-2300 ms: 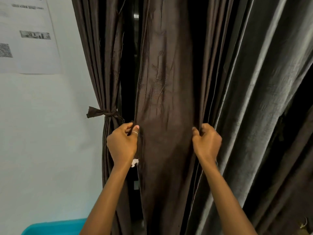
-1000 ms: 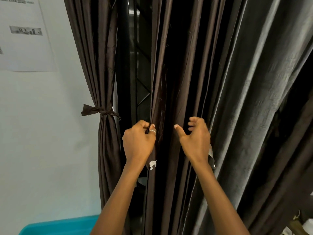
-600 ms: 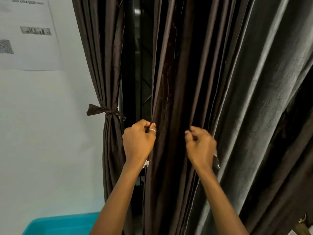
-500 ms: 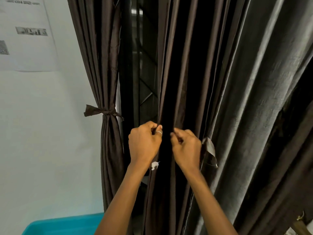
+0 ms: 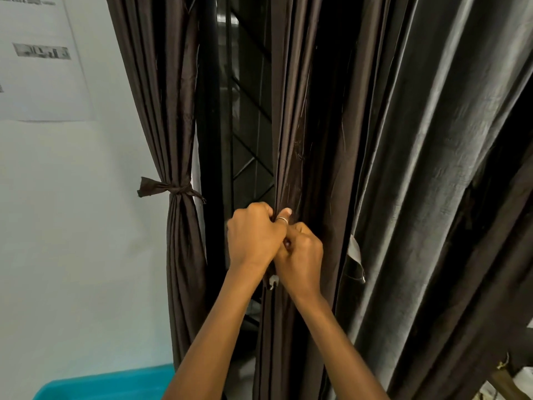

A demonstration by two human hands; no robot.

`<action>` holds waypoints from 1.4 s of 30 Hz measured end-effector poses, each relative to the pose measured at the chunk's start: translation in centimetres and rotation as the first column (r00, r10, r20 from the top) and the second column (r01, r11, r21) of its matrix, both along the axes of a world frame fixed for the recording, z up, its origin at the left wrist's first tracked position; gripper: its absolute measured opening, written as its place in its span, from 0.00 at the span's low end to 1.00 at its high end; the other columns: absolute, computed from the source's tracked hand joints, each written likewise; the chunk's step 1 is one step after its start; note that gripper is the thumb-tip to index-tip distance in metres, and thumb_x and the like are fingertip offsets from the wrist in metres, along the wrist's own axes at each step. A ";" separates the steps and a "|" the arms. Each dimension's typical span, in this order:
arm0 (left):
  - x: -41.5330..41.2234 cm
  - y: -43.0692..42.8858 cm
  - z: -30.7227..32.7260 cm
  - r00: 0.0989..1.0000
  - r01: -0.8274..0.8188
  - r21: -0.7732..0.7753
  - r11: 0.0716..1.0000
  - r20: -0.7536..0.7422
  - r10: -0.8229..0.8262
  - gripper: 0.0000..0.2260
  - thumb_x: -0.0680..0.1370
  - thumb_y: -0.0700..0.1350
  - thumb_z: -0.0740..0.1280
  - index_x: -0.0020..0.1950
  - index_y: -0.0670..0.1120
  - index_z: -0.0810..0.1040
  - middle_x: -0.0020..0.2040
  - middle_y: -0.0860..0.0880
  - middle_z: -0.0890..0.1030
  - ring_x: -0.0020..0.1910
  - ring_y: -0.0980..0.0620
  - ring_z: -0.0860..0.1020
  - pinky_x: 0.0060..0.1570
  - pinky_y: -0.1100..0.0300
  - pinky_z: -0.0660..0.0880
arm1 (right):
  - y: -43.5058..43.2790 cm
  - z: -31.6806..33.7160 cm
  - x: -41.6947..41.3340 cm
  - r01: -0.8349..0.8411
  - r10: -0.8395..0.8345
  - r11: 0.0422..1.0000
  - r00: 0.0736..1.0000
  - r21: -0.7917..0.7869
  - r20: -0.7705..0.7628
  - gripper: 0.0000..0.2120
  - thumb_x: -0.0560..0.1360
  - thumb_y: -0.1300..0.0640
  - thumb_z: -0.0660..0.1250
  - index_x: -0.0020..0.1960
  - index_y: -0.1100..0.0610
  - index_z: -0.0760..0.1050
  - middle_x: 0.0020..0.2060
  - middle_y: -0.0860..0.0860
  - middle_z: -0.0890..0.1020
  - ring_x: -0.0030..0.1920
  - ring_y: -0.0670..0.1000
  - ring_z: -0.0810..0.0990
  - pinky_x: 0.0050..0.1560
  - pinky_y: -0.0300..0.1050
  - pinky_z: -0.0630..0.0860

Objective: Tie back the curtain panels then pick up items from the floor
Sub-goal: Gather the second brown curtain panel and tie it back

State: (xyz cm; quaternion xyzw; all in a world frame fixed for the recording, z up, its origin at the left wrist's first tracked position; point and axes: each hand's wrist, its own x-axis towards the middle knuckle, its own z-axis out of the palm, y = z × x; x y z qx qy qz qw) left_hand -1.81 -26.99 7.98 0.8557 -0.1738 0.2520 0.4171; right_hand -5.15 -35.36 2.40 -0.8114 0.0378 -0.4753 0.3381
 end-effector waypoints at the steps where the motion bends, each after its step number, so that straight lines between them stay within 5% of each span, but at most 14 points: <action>1: 0.0 -0.2 0.1 1.000 -0.009 0.001 1.000 0.003 0.009 0.19 0.78 0.57 0.69 0.32 0.48 0.75 0.26 0.51 0.76 0.29 0.51 0.78 0.37 0.52 0.80 | 0.0 0.0 0.0 -0.009 0.009 1.000 1.000 0.000 -0.005 0.10 0.78 0.62 0.69 0.39 0.56 0.80 0.30 0.46 0.70 0.27 0.44 0.67 0.30 0.32 0.63; 6: 0.1 0.2 -0.4 0.998 -0.034 0.011 0.999 0.048 0.034 0.17 0.80 0.53 0.68 0.34 0.48 0.71 0.28 0.50 0.76 0.30 0.49 0.78 0.35 0.56 0.75 | -1.9 1.5 -1.5 -0.115 0.115 0.992 0.993 0.060 0.012 0.07 0.78 0.61 0.71 0.53 0.53 0.86 0.43 0.42 0.83 0.43 0.39 0.82 0.42 0.28 0.75; 10: 0.9 1.1 -0.8 0.996 -0.034 -0.003 0.999 0.080 0.034 0.17 0.80 0.52 0.69 0.33 0.48 0.71 0.25 0.53 0.73 0.24 0.56 0.71 0.29 0.66 0.62 | -5.2 3.5 -2.4 0.265 -0.305 0.930 0.943 0.256 0.135 0.16 0.76 0.52 0.74 0.62 0.53 0.79 0.56 0.48 0.79 0.51 0.45 0.80 0.53 0.44 0.80; 14: 1.4 1.3 -0.8 0.996 -0.016 -0.005 1.000 0.082 0.016 0.19 0.80 0.52 0.70 0.32 0.48 0.70 0.24 0.54 0.71 0.22 0.56 0.69 0.27 0.67 0.61 | -7.3 5.0 -1.7 0.352 -0.330 0.917 0.933 0.185 -0.141 0.30 0.74 0.46 0.76 0.70 0.55 0.70 0.63 0.51 0.76 0.61 0.51 0.78 0.58 0.52 0.79; 16: 1.4 1.3 -0.9 0.997 -0.001 -0.011 1.000 0.082 0.002 0.19 0.79 0.52 0.70 0.32 0.48 0.71 0.23 0.54 0.70 0.22 0.56 0.70 0.27 0.66 0.62 | -8.0 5.0 -1.2 0.323 -0.286 0.935 0.933 0.150 -0.220 0.25 0.75 0.48 0.75 0.67 0.55 0.72 0.57 0.50 0.81 0.57 0.51 0.80 0.55 0.53 0.81; 18: 1.5 1.7 -1.0 0.996 0.010 -0.023 1.000 0.087 -0.008 0.19 0.79 0.52 0.70 0.32 0.49 0.69 0.23 0.54 0.70 0.22 0.56 0.70 0.27 0.65 0.63 | -9.1 4.8 -1.1 0.307 -0.271 0.944 0.930 0.120 -0.248 0.10 0.77 0.52 0.73 0.54 0.56 0.78 0.43 0.50 0.83 0.46 0.53 0.83 0.43 0.49 0.80; 20: 1.8 2.4 -1.0 0.995 -0.003 -0.040 0.999 0.095 0.007 0.20 0.79 0.51 0.71 0.31 0.50 0.67 0.23 0.54 0.70 0.22 0.56 0.70 0.27 0.64 0.62 | -10.5 4.6 -1.4 0.365 -0.329 0.919 0.918 0.149 -0.221 0.06 0.78 0.54 0.71 0.45 0.56 0.80 0.35 0.50 0.83 0.40 0.53 0.83 0.37 0.44 0.74; 23: 2.2 3.4 -0.9 0.992 -0.049 -0.056 0.997 0.115 0.055 0.21 0.78 0.51 0.72 0.30 0.50 0.66 0.22 0.54 0.67 0.21 0.57 0.67 0.26 0.66 0.59 | -11.0 3.7 -2.5 0.450 -0.428 0.868 0.892 0.211 -0.143 0.08 0.78 0.54 0.71 0.42 0.56 0.79 0.34 0.51 0.82 0.39 0.55 0.83 0.42 0.49 0.79; 26: 2.1 3.1 -1.0 0.991 -0.030 -0.046 0.998 0.128 0.036 0.21 0.79 0.50 0.72 0.29 0.52 0.66 0.22 0.55 0.67 0.20 0.57 0.67 0.26 0.70 0.58 | -8.7 2.4 -3.1 0.379 -0.380 0.921 0.925 0.089 -0.013 0.05 0.77 0.58 0.73 0.46 0.59 0.83 0.38 0.55 0.83 0.40 0.56 0.83 0.43 0.51 0.80; 31: 1.0 1.0 -1.4 0.985 0.058 0.019 0.998 0.161 -0.060 0.25 0.79 0.51 0.70 0.28 0.53 0.61 0.22 0.55 0.64 0.21 0.56 0.66 0.25 0.69 0.62 | -4.2 2.0 -2.2 0.182 -0.182 0.983 0.983 0.004 -0.009 0.07 0.77 0.62 0.73 0.54 0.61 0.85 0.43 0.53 0.85 0.40 0.47 0.81 0.43 0.31 0.73; 33: 0.8 0.3 -1.5 0.984 0.094 0.028 0.995 0.149 -0.097 0.24 0.80 0.51 0.69 0.28 0.52 0.62 0.23 0.54 0.65 0.23 0.53 0.67 0.27 0.57 0.68 | -3.0 2.0 -1.8 0.120 -0.122 0.992 0.992 -0.038 -0.033 0.08 0.77 0.63 0.72 0.55 0.61 0.85 0.46 0.53 0.85 0.42 0.48 0.83 0.44 0.33 0.75; 36: 0.5 0.0 -1.7 0.977 0.149 0.017 0.989 0.150 -0.149 0.23 0.80 0.50 0.68 0.28 0.53 0.63 0.23 0.55 0.67 0.23 0.55 0.67 0.28 0.60 0.65 | -1.8 2.0 -1.4 0.059 -0.062 0.996 0.997 -0.066 -0.038 0.07 0.78 0.64 0.70 0.55 0.60 0.85 0.44 0.53 0.83 0.40 0.49 0.82 0.43 0.41 0.79; 42: 1.0 0.7 -2.1 0.971 0.189 0.007 0.982 0.148 -0.188 0.21 0.81 0.47 0.67 0.30 0.54 0.65 0.23 0.54 0.69 0.23 0.56 0.68 0.28 0.63 0.61 | -0.7 1.7 -0.9 0.048 -0.048 0.998 0.999 -0.038 -0.016 0.06 0.80 0.61 0.69 0.53 0.59 0.85 0.38 0.49 0.80 0.35 0.41 0.76 0.37 0.28 0.69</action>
